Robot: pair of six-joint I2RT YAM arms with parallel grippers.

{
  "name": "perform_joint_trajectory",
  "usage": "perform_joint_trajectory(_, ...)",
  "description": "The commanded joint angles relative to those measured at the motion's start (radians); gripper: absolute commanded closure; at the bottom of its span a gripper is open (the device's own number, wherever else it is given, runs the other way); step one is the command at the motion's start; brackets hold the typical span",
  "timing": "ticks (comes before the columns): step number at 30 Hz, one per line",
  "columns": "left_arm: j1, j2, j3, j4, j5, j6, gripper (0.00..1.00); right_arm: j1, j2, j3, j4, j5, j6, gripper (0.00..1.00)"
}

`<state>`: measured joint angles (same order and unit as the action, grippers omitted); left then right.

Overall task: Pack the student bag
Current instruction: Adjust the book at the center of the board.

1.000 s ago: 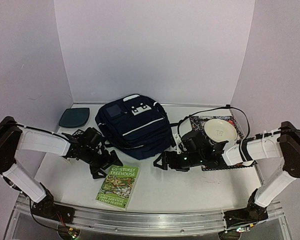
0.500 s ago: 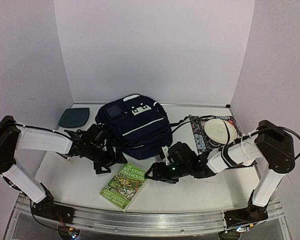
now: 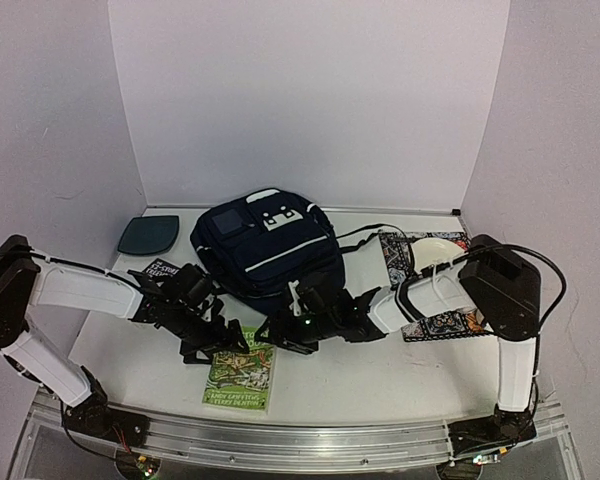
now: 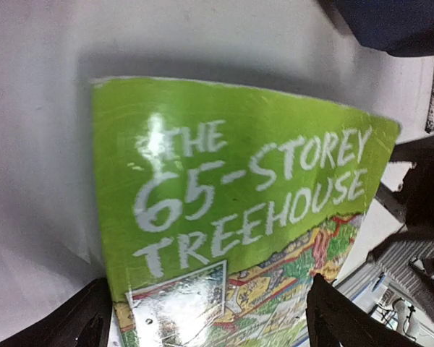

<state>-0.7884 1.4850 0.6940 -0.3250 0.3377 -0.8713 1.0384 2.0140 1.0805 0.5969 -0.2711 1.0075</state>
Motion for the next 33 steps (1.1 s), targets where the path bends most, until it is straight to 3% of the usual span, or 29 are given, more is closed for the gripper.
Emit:
perform_joint_trajectory(1,-0.044,0.044,0.054,0.194,0.097,-0.017,0.06,-0.040,0.008,0.103,-0.048,0.004,-0.057,0.34)
perform_joint_trajectory(7,-0.048,-0.002,0.037,0.215,0.025,-0.053,0.06,-0.064,-0.072,0.087,-0.172,0.035,-0.144,0.33)
perform_joint_trajectory(16,-0.048,-0.025,-0.043,0.213,-0.047,-0.111,0.06,-0.062,-0.192,-0.085,-0.250,0.053,-0.201,0.30)
perform_joint_trajectory(33,-0.052,0.099,-0.021,0.319,0.045,-0.112,0.06,0.003,-0.084,-0.018,-0.171,-0.018,-0.140,0.38)
